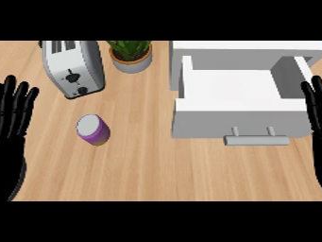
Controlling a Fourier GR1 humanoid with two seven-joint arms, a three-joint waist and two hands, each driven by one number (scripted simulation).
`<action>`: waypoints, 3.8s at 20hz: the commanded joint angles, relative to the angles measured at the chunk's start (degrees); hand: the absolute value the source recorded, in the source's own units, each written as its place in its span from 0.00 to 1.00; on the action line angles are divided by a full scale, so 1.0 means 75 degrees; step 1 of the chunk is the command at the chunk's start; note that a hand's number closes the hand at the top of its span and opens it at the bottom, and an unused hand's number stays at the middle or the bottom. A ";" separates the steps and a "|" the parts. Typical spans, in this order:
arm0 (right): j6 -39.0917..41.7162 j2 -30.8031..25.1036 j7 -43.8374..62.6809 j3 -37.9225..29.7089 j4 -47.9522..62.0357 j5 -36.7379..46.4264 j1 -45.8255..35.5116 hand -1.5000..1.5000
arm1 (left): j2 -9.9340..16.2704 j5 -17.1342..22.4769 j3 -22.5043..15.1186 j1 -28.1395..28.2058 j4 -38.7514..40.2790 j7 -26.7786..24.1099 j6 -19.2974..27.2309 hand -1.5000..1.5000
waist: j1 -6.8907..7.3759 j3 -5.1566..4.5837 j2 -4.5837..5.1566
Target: Pick up the can, place it into the drawer and close the drawer
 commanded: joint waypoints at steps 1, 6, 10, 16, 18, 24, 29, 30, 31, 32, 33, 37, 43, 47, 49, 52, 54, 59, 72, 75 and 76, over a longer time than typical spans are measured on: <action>0.0039 0.0034 0.0252 0.0194 -0.0483 0.0070 0.0315 0.00 | 0.0101 0.0874 0.0101 0.0035 0.0477 -0.0522 -0.0775 0.00 | 0.0025 0.0159 0.0020; 0.0438 0.0009 -0.0042 0.0231 0.0106 -0.0456 0.0096 0.00 | 0.1023 0.3225 -0.0188 -0.0634 0.0951 -0.0644 -0.3369 0.00 | -0.0135 0.0139 0.0092; -0.0589 0.0305 0.1167 -0.0437 0.0410 -0.0088 0.0747 0.00 | 0.2262 0.3265 0.0295 -0.0238 0.2059 0.0612 -0.3991 0.00 | -0.0077 0.0157 0.0073; -0.0033 -0.0085 0.1123 -0.1211 0.0111 -0.0934 0.1397 0.00 | 0.3263 0.4941 0.1320 -0.0901 0.2895 0.1341 -0.5001 0.00 | 0.0017 0.0169 0.0028; 0.0180 -0.0254 0.0992 -0.1678 0.0062 -0.1353 0.1459 0.00 | 0.3283 0.4831 0.1485 -0.1161 0.3457 0.1051 -0.5416 0.00 | 0.0017 0.0168 0.0028; 0.0849 -0.0263 0.0590 -0.2057 -0.0002 -0.1707 0.2264 0.00 | 0.3550 0.5504 0.2236 -0.0475 0.3083 0.1437 -0.5898 0.00 | 0.0057 0.0168 0.0019; 0.1177 -0.0334 0.0948 -0.2353 -0.0822 -0.2221 0.2729 0.00 | 0.3763 0.6597 0.2072 -0.0999 0.3363 0.2495 -0.5227 0.00 | 0.0014 0.0170 0.0013; 0.1512 -0.0314 0.0556 -0.2537 -0.0517 -0.2474 0.2924 0.00 | 0.3642 0.6215 0.2263 -0.0653 0.3653 0.2146 -0.5739 0.00 | 0.0021 0.0168 0.0015; 0.1497 0.0084 0.0088 -0.2162 -0.0438 -0.1965 0.3201 0.00 | 0.3412 0.6184 0.1993 -0.1074 0.3710 0.2346 -0.5208 0.00 | -0.0006 0.0169 0.0020; 0.1668 -0.0288 0.0578 -0.2648 -0.0876 -0.2585 0.3410 0.00 | 0.3769 0.6876 0.2065 -0.1104 0.3747 0.2772 -0.5085 0.00 | -0.0034 0.0171 0.0010; 0.1446 -0.0014 0.0444 -0.2143 -0.0493 -0.1954 0.2997 0.00 | 0.3368 0.6389 0.1923 -0.1365 0.4304 0.2438 -0.5299 0.00 | -0.0014 0.0166 0.0032; 0.1718 -0.0157 0.0190 -0.2756 -0.0189 -0.2376 0.3128 0.00 | 0.3800 0.7527 0.1924 -0.1655 0.4307 0.3326 -0.4836 0.00 | -0.0033 0.0170 0.0029; 0.2232 -0.0074 0.0122 -0.2968 -0.0470 -0.2632 0.3564 0.00 | 0.3443 0.7630 0.1673 -0.1664 0.4503 0.3745 -0.4894 0.00 | -0.0017 0.0165 0.0022; 0.2335 -0.0172 0.0294 -0.3362 -0.0383 -0.2976 0.3285 0.00 | 0.2643 0.6638 0.1298 -0.1783 0.4216 0.3517 -0.4476 0.00 | -0.0001 0.0165 0.0025; 0.2434 -0.0326 0.0612 -0.3676 -0.0535 -0.3246 0.3406 0.00 | 0.2505 0.6651 0.1311 -0.1499 0.4000 0.3608 -0.4333 0.00 | 0.0018 0.0165 0.0019; 0.2682 -0.0032 0.0444 -0.3702 -0.0564 -0.3159 0.3585 0.00 | 0.2452 0.6203 0.1398 -0.1666 0.4248 0.3541 -0.4449 0.00 | 0.0021 0.0166 0.0018; 0.2608 -0.0088 0.0214 -0.3510 0.0088 -0.2658 0.2998 0.00 | 0.1955 0.5752 0.0979 -0.2016 0.4564 0.3453 -0.4215 0.00 | 0.0026 0.0167 0.0027; 0.2946 -0.0200 0.0822 -0.4272 -0.0748 -0.3785 0.3653 0.00 | 0.1676 0.4495 0.1005 -0.1956 0.5628 0.2440 -0.4915 0.00 | -0.0028 0.0161 0.0029; 0.3711 0.0052 0.0678 -0.4694 -0.0374 -0.3925 0.3576 0.00 | 0.1088 0.1774 0.1138 -0.2244 0.8178 -0.0696 -0.5014 0.00 | -0.0047 0.0157 0.0046; 0.3767 0.0304 0.0798 -0.4827 -0.0794 -0.3812 0.3723 0.00 | 0.1076 0.1753 0.1245 -0.2797 0.8554 -0.0592 -0.4699 0.00 | -0.0024 0.0162 0.0032; 0.3666 0.0281 0.0652 -0.4711 -0.0326 -0.3496 0.3321 0.00 | 0.1239 0.1520 0.1257 -0.2438 0.8722 -0.1011 -0.4897 0.00 | 0.0005 0.0162 0.0036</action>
